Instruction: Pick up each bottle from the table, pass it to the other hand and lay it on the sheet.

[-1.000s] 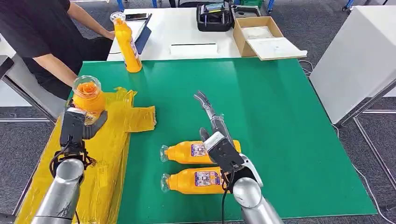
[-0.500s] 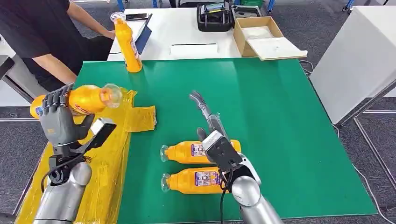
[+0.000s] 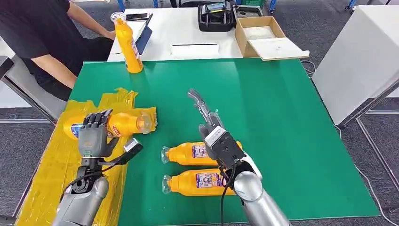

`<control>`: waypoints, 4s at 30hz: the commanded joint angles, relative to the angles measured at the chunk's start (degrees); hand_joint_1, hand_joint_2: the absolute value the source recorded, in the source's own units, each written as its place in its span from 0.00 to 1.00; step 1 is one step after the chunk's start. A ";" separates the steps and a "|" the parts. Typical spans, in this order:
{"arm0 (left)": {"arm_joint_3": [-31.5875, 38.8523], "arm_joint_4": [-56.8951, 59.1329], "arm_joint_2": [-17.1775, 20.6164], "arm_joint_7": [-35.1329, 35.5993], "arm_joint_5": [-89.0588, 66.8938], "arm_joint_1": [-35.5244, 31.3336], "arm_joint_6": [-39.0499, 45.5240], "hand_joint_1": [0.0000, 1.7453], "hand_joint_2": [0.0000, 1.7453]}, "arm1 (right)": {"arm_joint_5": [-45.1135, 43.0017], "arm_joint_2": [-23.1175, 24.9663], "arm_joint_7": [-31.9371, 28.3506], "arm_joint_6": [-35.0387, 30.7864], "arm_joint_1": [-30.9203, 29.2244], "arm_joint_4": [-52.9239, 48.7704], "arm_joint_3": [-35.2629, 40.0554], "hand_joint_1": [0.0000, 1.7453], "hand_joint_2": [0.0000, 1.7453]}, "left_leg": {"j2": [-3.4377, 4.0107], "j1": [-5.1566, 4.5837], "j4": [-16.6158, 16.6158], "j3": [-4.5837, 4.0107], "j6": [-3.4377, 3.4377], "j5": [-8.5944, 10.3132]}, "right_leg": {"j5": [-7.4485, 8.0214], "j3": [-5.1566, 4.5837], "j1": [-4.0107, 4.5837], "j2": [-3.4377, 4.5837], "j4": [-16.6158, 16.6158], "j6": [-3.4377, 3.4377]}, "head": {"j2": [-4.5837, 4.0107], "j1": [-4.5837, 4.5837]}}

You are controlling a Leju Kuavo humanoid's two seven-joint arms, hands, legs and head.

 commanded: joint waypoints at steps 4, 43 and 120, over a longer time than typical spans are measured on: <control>-2.43 24.19 -0.81 1.05 0.07 -6.22 0.18 1.00 1.00 | -0.94 0.16 0.36 1.12 -6.62 5.09 4.62 0.00 0.00 | -0.02 -0.05 0.01 0.23 -0.14 -0.07 | -0.11 0.25 -0.03 -0.21 0.05 0.00 | 0.00 -0.02; 21.57 33.71 -0.56 -17.70 46.53 -12.84 -22.57 0.00 0.00 | 15.88 -10.44 2.46 3.24 2.81 -3.99 5.39 0.00 1.00 | 0.22 -0.05 -0.19 0.92 -0.18 -0.27 | 0.05 0.82 -0.04 0.13 0.10 -0.28 | 0.00 -0.04; 0.64 -29.09 -0.43 -18.24 91.81 15.28 -30.49 0.00 0.00 | 35.40 -25.24 22.43 3.55 28.88 -3.41 0.62 0.00 1.00 | -0.10 -0.05 -0.11 0.89 -0.15 -0.76 | -0.46 0.85 -0.01 -0.19 0.01 -0.03 | 0.00 -0.02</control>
